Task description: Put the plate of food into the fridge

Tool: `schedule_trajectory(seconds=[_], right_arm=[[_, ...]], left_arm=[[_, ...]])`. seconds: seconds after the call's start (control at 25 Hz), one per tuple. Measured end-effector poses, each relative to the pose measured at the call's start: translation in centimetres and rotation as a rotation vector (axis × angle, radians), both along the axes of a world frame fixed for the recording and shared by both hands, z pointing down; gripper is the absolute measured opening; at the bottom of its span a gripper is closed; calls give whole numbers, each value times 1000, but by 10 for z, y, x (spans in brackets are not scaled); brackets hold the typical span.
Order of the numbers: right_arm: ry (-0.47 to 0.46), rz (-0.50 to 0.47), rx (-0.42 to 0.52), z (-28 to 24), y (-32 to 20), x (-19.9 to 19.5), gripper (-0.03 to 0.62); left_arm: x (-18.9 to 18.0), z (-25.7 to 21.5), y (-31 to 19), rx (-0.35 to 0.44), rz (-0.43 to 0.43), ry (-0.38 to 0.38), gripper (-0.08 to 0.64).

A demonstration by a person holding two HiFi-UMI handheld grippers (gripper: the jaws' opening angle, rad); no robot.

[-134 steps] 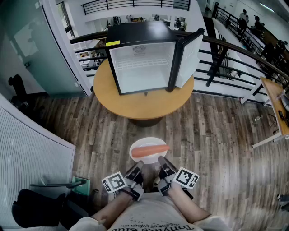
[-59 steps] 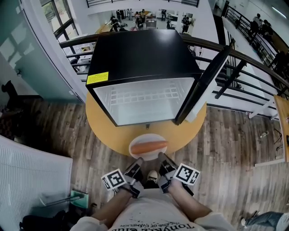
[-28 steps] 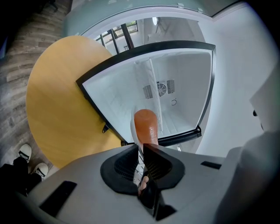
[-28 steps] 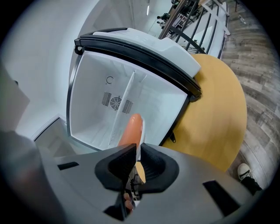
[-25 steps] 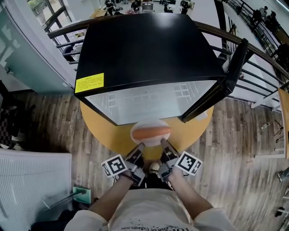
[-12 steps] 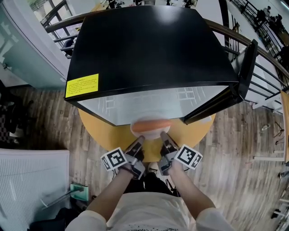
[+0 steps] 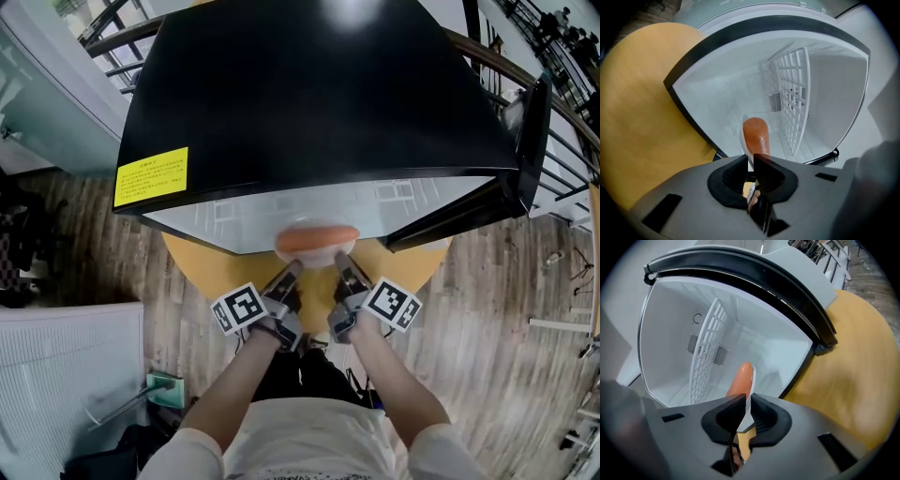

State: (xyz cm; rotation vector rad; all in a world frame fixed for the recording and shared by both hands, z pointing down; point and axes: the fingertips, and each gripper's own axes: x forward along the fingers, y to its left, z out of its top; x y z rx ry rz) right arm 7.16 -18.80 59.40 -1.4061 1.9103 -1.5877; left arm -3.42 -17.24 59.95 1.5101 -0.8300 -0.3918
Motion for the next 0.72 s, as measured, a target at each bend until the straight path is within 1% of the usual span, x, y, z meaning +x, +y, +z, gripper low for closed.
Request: schedule_trajectory(seconds=[0.28, 0.48, 0.72], right_arm=[[-2, 15, -7, 12, -20, 1, 49], [35, 0, -1, 19, -35, -1, 51], [38, 1, -8, 29, -48, -2, 51]], left_arm=[[1, 12, -21, -16, -12, -7, 48], [0, 21, -34, -28, -20, -28, 52], [-1, 31, -47, -44, -34, -36, 52]])
